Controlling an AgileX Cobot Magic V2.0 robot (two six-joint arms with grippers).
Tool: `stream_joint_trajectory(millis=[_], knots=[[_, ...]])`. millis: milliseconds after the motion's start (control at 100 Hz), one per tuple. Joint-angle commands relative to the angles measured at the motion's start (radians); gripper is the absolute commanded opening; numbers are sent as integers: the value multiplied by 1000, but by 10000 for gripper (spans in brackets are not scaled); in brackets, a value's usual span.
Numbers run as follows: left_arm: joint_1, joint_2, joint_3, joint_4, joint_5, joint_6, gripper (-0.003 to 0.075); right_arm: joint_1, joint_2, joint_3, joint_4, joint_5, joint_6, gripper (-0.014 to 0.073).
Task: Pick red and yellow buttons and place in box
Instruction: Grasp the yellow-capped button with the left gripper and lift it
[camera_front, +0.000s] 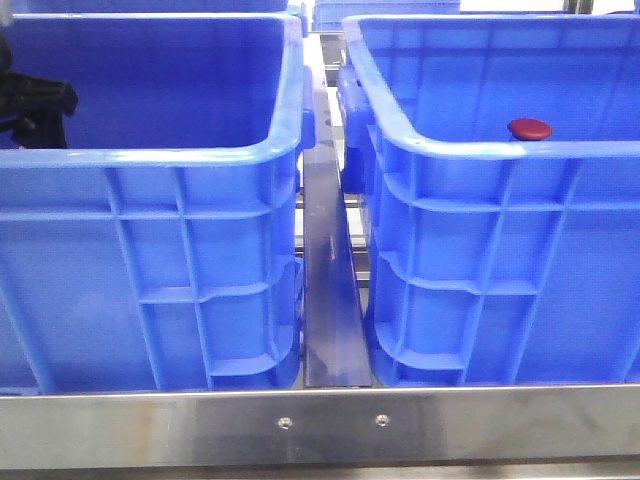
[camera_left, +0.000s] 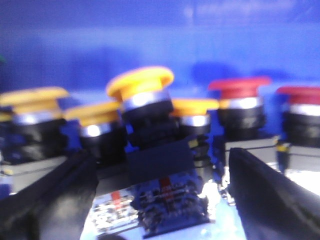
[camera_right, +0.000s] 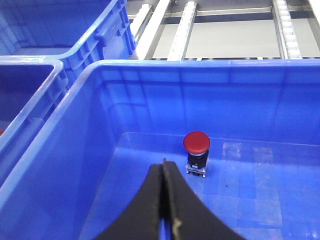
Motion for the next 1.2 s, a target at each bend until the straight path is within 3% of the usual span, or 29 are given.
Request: stream_joint_trajectory(millis=[0, 130, 430, 810, 1190], knots=[[1, -37, -32, -16, -30, -11, 513, -8, -6, -26, 12, -27, -8, -67], [1, -42, -32, -16, -23, -11, 453, -8, -6, -26, 12, -26, -8, -67], [1, -122, -32, -16, -23, -11, -18, -8, -6, -26, 12, -26, -8, -67], [-63, -356, 46, -16, 10, -11, -19, -8, -6, -26, 13, -23, -8, -67], [-362, -675, 188, -14, 1, 0, -19, -8, -6, -26, 13, -10, -8, -67]])
